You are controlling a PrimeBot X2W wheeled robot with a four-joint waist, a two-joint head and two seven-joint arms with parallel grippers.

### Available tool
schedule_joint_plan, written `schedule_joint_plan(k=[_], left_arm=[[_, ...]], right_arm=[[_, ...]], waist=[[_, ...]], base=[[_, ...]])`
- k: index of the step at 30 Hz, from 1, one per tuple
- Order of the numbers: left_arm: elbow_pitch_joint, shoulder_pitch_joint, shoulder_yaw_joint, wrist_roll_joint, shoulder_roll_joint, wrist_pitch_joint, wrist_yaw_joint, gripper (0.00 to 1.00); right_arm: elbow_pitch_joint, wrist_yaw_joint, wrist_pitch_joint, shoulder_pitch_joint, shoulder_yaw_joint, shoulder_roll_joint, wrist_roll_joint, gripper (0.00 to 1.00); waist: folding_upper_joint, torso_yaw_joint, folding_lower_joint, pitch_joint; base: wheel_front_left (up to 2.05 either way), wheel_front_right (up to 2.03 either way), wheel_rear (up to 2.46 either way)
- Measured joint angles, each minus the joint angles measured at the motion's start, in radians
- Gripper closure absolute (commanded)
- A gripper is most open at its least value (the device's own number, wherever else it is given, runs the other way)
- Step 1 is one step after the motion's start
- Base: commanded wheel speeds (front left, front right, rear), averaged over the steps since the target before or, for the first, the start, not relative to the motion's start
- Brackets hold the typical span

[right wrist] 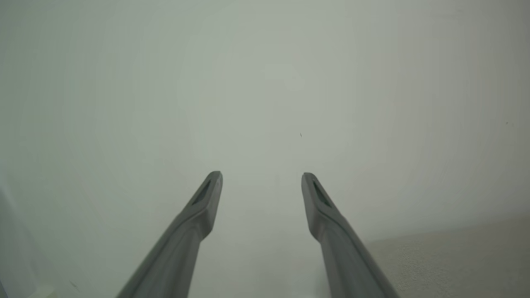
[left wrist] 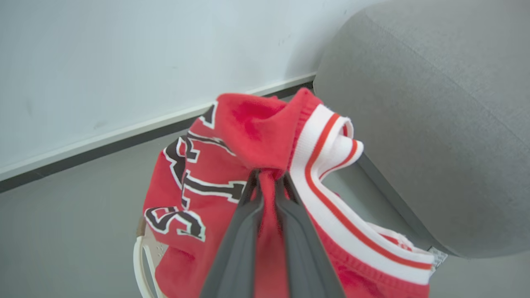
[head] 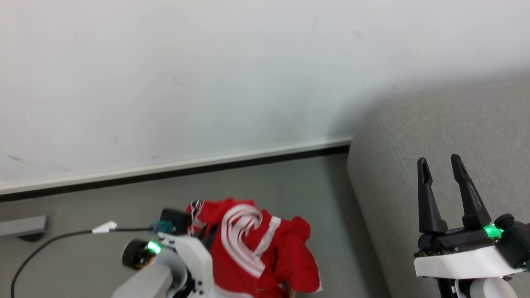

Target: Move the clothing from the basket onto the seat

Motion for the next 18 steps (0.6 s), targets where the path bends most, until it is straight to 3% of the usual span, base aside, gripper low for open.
schedule_joint_plan(k=[8, 18], left_arm=[[-0.268, 0.001, 0.165, 0.073, 0.055, -0.002, 0.051, 1.0], [-0.576, 0.054, 0.307, 0.146, 0.102, -0.002, 0.083, 1.0]], right_arm=[[0.001, 0.0, 0.0, 0.023, 0.005, 0.0, -0.001, 0.0], [0.005, 0.0, 0.0, 0.056, 0.021, 0.0, 0.021, 0.0]], waist=[[0.0, 0.064, 0.0001, -0.071], [-0.0002, 0.075, 0.0003, -0.103]], base=[[0.0, 0.0, 0.0], [0.0, 0.0, 0.0]])
